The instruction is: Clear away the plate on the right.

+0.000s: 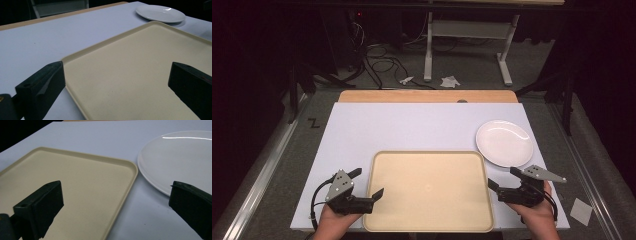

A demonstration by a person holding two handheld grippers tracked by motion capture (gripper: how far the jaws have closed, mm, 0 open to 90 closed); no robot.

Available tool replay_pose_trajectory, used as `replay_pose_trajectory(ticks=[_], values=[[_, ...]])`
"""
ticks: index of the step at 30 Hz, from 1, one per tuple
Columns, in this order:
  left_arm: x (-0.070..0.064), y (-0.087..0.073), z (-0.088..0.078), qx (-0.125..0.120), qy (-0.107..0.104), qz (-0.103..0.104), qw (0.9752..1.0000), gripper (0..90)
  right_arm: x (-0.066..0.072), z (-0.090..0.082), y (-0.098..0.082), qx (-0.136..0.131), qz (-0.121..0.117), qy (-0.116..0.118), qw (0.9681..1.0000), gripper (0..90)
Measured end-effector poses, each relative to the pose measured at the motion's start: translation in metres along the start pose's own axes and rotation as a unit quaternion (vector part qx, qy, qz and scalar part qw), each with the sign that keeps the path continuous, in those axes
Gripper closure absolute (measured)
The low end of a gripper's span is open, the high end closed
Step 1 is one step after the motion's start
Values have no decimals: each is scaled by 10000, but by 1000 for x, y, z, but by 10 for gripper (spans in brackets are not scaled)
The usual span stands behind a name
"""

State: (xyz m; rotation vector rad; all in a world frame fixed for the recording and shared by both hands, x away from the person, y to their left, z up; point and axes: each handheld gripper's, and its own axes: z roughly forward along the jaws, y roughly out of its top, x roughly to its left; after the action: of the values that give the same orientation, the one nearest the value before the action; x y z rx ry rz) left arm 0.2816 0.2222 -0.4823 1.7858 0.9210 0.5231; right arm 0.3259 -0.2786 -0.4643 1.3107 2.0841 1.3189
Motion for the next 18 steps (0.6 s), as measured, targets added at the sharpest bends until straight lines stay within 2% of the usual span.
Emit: replay_pose_trajectory(ticks=[18], values=[[1, 5, 6, 15, 18, 75, 10000, 18, -14, -11, -6, -9, 239, -241, 9994, 0]])
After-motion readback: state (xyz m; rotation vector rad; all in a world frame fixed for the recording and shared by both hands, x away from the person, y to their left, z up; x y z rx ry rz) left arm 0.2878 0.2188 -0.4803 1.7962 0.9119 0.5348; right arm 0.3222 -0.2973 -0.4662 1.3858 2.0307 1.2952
